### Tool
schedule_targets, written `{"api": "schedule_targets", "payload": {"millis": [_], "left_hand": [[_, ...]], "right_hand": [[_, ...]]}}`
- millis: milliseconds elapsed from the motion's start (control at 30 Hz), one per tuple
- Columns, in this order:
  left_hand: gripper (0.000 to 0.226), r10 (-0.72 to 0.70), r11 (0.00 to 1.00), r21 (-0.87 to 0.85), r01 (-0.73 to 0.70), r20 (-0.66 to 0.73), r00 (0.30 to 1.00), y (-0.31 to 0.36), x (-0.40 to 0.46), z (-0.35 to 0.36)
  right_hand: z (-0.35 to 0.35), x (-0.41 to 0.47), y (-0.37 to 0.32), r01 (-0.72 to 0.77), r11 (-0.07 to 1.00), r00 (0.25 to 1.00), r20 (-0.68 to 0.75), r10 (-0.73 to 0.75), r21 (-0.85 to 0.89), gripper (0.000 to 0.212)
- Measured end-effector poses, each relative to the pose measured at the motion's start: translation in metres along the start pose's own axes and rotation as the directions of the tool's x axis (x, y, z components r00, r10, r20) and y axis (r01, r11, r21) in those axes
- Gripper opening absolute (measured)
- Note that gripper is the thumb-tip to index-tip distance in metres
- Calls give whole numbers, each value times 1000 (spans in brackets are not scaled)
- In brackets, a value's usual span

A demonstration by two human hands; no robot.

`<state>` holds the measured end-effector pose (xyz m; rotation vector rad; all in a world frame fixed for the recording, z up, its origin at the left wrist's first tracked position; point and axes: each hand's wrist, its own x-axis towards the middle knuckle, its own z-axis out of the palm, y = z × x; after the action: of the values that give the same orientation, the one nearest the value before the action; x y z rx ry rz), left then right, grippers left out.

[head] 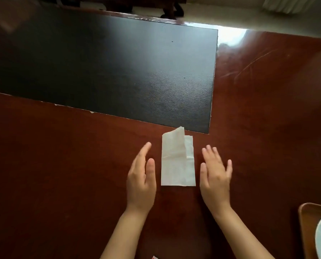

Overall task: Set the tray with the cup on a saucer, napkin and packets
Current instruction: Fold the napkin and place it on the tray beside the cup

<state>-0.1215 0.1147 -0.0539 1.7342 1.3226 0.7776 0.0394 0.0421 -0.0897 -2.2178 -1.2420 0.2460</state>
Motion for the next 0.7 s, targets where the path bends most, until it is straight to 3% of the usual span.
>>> {"api": "schedule_targets", "payload": {"millis": [33, 100, 233, 333, 400, 500, 700], "left_hand": [[54, 40, 992, 122, -39, -6, 999, -5, 4, 1], [53, 116, 916, 370, -154, 125, 985, -14, 11, 5], [61, 116, 689, 603, -403, 458, 882, -28, 18, 19], [62, 117, 574, 632, -521, 567, 816, -34, 24, 24], [63, 115, 549, 633, -545, 589, 800, -39, 31, 22], [72, 136, 514, 628, -584, 613, 779, -46, 44, 13], [97, 173, 402, 562, -723, 729, 663, -52, 71, -1]], "right_hand": [[-3, 1, 3, -38, 998, 998, -43, 40, 43, 49], [-7, 2, 5, 0, 1000, 998, -63, 1, 14, 49], [-3, 10, 0, 248, 950, 965, 137, -225, -187, 50], [3, 14, 3, 369, 879, 906, 328, -268, -302, 52], [5, 15, 8, 398, 851, 884, 392, -256, -343, 54], [4, 17, 12, 435, 816, 865, 427, -263, -380, 56], [2, 18, 13, 455, 794, 852, 457, -256, -403, 59]]}}
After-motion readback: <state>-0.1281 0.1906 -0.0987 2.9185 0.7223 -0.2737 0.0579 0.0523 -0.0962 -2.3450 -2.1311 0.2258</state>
